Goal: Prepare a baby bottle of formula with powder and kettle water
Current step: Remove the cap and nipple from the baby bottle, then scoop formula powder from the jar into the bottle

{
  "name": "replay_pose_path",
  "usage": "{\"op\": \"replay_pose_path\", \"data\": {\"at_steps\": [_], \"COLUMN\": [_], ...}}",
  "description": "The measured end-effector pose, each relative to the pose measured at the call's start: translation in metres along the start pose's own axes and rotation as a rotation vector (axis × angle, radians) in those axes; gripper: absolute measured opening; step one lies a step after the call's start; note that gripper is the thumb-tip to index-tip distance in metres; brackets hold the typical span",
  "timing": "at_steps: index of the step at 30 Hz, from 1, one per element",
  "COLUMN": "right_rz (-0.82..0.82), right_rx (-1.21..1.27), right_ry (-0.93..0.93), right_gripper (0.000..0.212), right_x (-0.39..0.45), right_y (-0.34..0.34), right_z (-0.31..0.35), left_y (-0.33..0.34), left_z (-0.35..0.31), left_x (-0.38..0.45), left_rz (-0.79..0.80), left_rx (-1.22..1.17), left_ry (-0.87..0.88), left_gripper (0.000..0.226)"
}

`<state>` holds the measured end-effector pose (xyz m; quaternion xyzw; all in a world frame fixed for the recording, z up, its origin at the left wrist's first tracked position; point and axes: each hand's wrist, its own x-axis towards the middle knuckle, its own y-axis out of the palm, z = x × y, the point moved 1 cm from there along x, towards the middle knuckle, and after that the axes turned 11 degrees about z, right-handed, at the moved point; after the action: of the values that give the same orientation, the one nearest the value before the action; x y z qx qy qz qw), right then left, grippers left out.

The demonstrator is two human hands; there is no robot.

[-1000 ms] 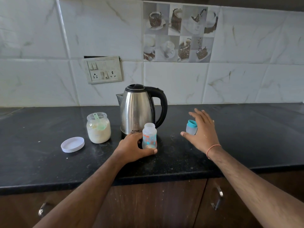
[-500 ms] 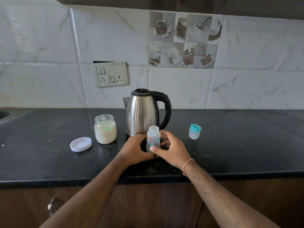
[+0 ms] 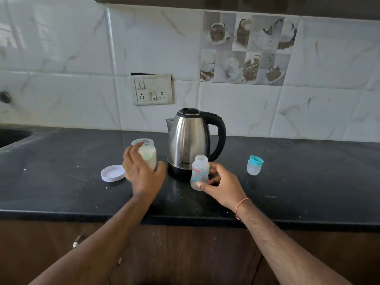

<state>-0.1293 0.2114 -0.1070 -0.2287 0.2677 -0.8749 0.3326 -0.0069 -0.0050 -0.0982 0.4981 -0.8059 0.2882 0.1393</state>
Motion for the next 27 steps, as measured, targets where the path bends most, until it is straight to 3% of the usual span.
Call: {"op": "replay_pose_path", "data": {"at_steps": [3, 8, 16, 22, 27], "right_rz": [0.005, 0.015, 0.002, 0.014, 0.031], "right_rx": [-0.001, 0.005, 0.001, -0.02, -0.046], "right_ry": [-0.014, -0.018, -0.016, -0.011, 0.005], "right_gripper": [0.077, 0.078, 0.081, 0.078, 0.08], "right_x": [0.002, 0.003, 0.005, 0.004, 0.003], "right_y": [0.002, 0.002, 0.002, 0.003, 0.004], "right_z": [-0.001, -0.001, -0.002, 0.001, 0.002], "left_y": [-0.004, -0.002, -0.003, -0.012, -0.016], "left_z": [0.017, 0.035, 0.037, 0.033, 0.026], "left_x": [0.015, 0.037, 0.043, 0.026, 0.007], "left_rz": [-0.022, 0.17, 0.222, 0.476, 0.608], "left_rx": [-0.099, -0.204, -0.094, -0.125, -0.114], "left_ry": [-0.106, -0.234, -0.244, -0.184, -0.172], "left_gripper": [0.101, 0.124, 0.102, 0.077, 0.113]}}
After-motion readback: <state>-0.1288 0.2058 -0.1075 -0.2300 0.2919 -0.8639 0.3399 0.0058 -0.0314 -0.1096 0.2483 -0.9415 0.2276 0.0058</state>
